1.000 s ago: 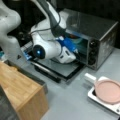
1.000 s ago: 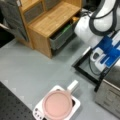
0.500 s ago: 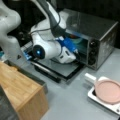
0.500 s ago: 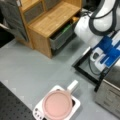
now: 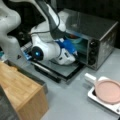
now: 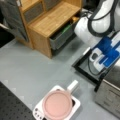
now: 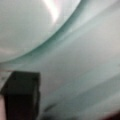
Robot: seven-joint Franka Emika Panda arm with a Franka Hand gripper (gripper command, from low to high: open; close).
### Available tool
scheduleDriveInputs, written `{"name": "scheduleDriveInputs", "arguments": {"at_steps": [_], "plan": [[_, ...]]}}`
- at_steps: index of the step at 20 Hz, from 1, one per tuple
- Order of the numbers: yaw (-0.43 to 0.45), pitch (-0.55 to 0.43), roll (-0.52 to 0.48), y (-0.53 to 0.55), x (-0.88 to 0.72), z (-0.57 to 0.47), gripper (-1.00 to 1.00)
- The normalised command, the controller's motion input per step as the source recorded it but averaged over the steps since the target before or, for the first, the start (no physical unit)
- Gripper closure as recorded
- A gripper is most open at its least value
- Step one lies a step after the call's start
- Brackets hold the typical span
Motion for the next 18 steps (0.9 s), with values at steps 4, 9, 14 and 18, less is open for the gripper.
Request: {"name": "scheduleDriveInputs", "arguments": {"at_steps": [4, 9, 14, 18], "plan": [[-0.038, -0.148, 0.074, -0.17, -0.14, -0.07, 1.00], [0.028, -0.147, 0.052, -0.26, -0.15, -0.04, 1.00], [0.147, -0.156, 0.006, -0.34, -0.15, -0.01, 1.00], [0.234, -0.155, -0.001, -0.29, -0.13, 0.00, 1.00]]}}
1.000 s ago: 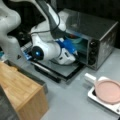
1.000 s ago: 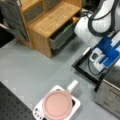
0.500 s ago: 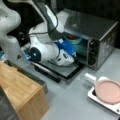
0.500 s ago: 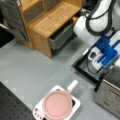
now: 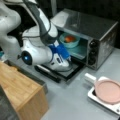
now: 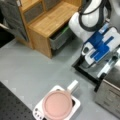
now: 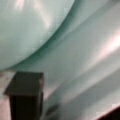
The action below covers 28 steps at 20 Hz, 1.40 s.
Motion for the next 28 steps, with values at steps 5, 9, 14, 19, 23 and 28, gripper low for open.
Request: {"name": "scheduleDriveInputs", "arguments": {"at_steps": [5, 9, 14, 19, 23, 28], "plan": [[0.270, -0.150, -0.002, -0.25, -0.09, 0.01, 1.00], [0.285, -0.142, 0.007, -0.30, -0.06, -0.01, 1.00], [0.300, -0.126, 0.019, -0.32, -0.07, -0.03, 1.00], [0.290, -0.119, 0.022, -0.24, -0.08, -0.07, -1.00], [0.274, -0.112, 0.025, -0.16, -0.07, -0.09, -1.00], [0.239, -0.087, 0.002, -0.17, -0.03, -0.07, -1.00]]}}
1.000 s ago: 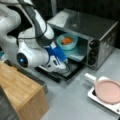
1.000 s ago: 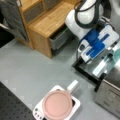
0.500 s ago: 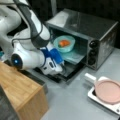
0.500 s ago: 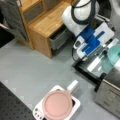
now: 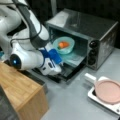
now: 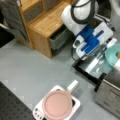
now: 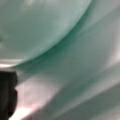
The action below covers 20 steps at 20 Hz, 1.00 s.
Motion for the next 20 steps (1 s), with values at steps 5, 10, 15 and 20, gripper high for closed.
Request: {"name": "scheduleDriveInputs", "arguments": {"at_steps": [5, 10, 15, 20], "plan": [[0.131, -0.048, -0.062, -0.19, 0.02, -0.02, -1.00], [-0.024, -0.013, -0.242, -0.20, 0.02, 0.07, -1.00], [-0.096, 0.081, -0.392, -0.12, -0.01, 0.19, -1.00], [-0.092, 0.139, -0.431, 0.02, -0.02, 0.29, -1.00]]}}
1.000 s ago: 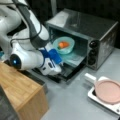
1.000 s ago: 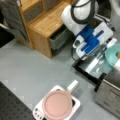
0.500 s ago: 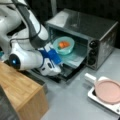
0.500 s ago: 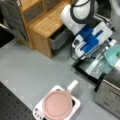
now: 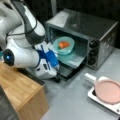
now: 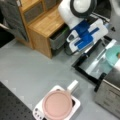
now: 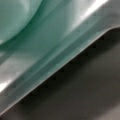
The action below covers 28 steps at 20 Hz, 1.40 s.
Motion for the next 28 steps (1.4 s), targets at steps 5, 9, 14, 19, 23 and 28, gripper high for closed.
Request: {"name": "scheduleDriveInputs", "arguments": {"at_steps": [5, 9, 14, 19, 23, 28], "plan": [[-0.064, 0.058, -0.314, 0.17, -0.02, 0.20, -1.00], [-0.073, 0.070, -0.316, 0.19, -0.04, 0.15, -1.00], [-0.095, 0.086, -0.311, 0.19, -0.05, 0.15, -1.00], [-0.117, 0.090, -0.323, 0.25, -0.06, 0.13, -1.00], [-0.128, 0.048, -0.335, 0.23, -0.09, 0.07, -1.00], [-0.140, 0.001, -0.331, 0.18, -0.16, 0.01, -1.00]]}}
